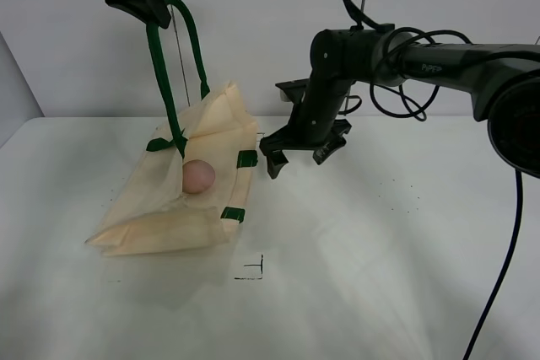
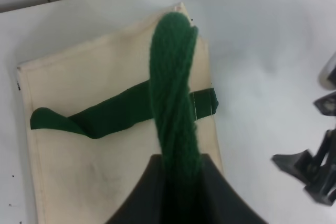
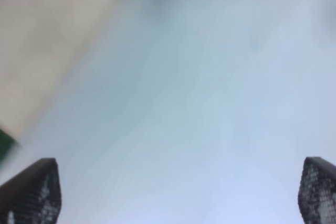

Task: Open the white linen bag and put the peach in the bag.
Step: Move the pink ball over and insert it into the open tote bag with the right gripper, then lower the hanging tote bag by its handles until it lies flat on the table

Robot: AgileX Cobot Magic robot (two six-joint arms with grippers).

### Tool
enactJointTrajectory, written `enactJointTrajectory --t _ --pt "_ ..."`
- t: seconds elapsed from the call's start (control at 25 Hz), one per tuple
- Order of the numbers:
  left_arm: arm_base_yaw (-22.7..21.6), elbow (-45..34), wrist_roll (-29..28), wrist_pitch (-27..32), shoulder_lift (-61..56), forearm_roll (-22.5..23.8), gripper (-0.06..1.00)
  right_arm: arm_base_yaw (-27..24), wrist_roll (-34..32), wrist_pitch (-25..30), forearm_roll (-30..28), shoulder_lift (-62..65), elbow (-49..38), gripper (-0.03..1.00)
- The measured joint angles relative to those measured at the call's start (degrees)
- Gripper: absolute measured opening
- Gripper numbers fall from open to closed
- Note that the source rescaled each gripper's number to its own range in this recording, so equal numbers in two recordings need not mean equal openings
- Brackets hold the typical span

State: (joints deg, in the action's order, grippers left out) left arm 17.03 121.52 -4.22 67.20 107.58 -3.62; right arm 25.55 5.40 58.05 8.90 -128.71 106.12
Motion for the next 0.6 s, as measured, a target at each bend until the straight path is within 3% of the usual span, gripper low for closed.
enactJointTrajectory --t 0.6 --pt "0.0 0.0 -0.1 0.0 0.0 0.0 0.0 -21.9 -2.4 5.2 -2.6 -0.1 0.0 1.0"
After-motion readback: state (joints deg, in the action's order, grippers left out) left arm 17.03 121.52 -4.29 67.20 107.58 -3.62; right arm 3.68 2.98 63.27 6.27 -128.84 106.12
